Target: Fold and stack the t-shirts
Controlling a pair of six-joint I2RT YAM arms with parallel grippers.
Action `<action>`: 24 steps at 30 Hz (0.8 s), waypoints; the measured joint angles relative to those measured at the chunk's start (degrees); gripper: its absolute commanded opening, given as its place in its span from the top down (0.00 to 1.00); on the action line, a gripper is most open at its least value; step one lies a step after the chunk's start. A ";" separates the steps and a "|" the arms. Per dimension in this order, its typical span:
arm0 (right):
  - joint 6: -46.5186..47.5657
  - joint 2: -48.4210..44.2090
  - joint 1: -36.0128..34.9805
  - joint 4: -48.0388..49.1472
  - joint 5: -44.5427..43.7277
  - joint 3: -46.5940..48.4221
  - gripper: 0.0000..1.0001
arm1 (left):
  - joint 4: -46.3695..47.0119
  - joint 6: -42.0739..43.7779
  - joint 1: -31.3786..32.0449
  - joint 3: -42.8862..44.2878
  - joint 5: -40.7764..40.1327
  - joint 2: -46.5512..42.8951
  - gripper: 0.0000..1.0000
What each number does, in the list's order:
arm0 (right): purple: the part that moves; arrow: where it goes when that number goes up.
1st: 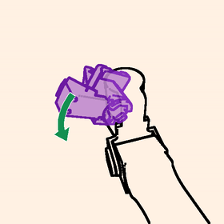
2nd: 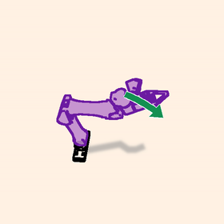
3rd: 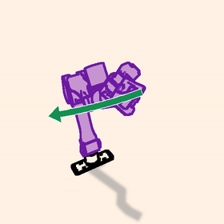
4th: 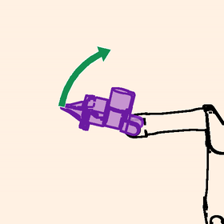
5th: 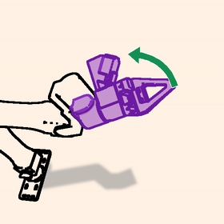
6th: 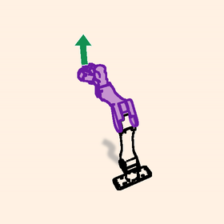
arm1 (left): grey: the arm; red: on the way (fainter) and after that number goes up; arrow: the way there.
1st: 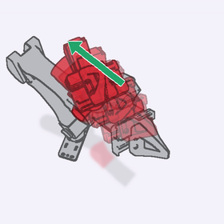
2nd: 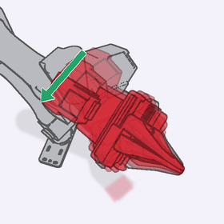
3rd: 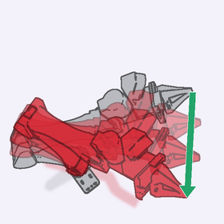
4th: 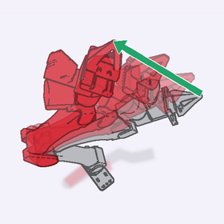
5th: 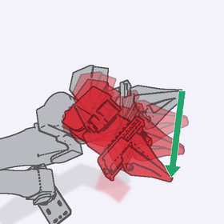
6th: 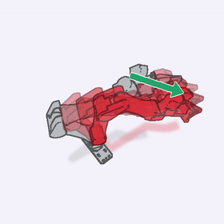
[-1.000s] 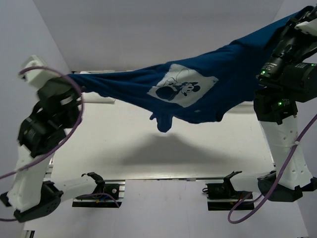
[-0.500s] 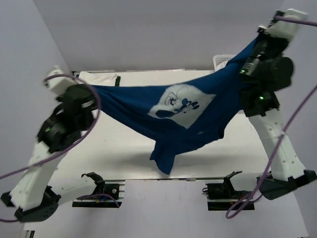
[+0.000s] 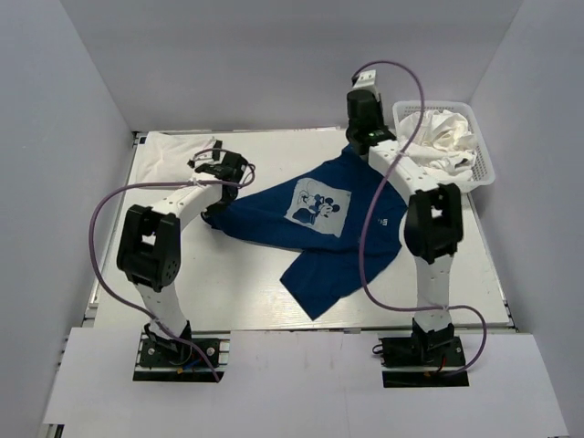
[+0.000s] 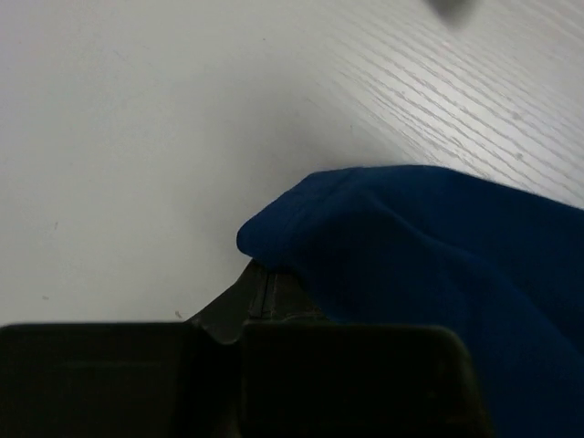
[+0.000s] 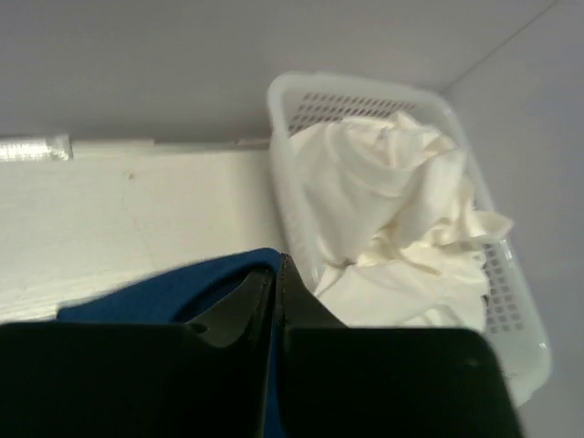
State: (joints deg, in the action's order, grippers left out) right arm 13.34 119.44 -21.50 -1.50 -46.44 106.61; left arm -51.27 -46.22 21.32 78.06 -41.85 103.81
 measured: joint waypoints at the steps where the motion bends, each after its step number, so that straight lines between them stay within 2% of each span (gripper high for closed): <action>1: -0.63 2.80 0.00 -1.90 0.35 2.67 0.80 | 0.59 0.42 -1.40 0.22 1.20 1.20 1.00; 2: -1.20 5.09 -0.02 -3.37 0.81 5.03 0.70 | 0.70 0.61 -2.49 0.66 2.14 2.25 1.00; 3: -1.33 7.85 -0.04 -5.75 1.42 8.81 0.45 | 0.33 0.92 -3.63 1.86 3.10 3.54 0.79; 4: -2.21 8.94 -0.04 -6.29 1.81 10.34 0.28 | 0.07 1.38 -4.55 3.69 3.98 4.90 0.65; 5: -2.56 10.34 -0.04 -7.69 2.58 12.66 0.15 | -0.46 1.44 -5.22 5.95 4.74 6.43 0.53; 6: -2.89 11.02 -0.04 -8.70 3.56 14.12 0.10 | -0.90 1.70 -5.68 7.96 5.18 7.56 0.32; 9: -5.01 10.43 -0.07 -11.65 7.32 15.54 0.10 | -2.64 2.01 -6.47 12.79 6.40 9.05 0.05; 10: -5.68 9.79 -0.17 -12.72 8.70 15.45 0.10 | -3.13 2.32 -6.54 13.22 6.60 8.76 0.00; 14: -10.23 2.51 -0.66 -15.89 18.73 9.73 0.10 | -4.46 2.73 -6.62 11.50 8.94 3.58 0.00; 21: -19.69 -21.11 -3.98 -17.29 35.78 -11.13 0.10 | -4.59 5.73 -6.97 4.68 15.93 -14.84 0.00; 24: -23.65 -29.16 -6.05 -17.44 40.33 -23.12 0.10 | -4.31 6.16 -6.97 3.06 16.87 -18.27 0.00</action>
State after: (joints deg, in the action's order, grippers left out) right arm -10.31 90.28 -27.55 -18.94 -6.11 83.48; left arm -55.57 -40.05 14.35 81.12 -24.97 85.54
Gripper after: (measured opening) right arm 0.905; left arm 0.995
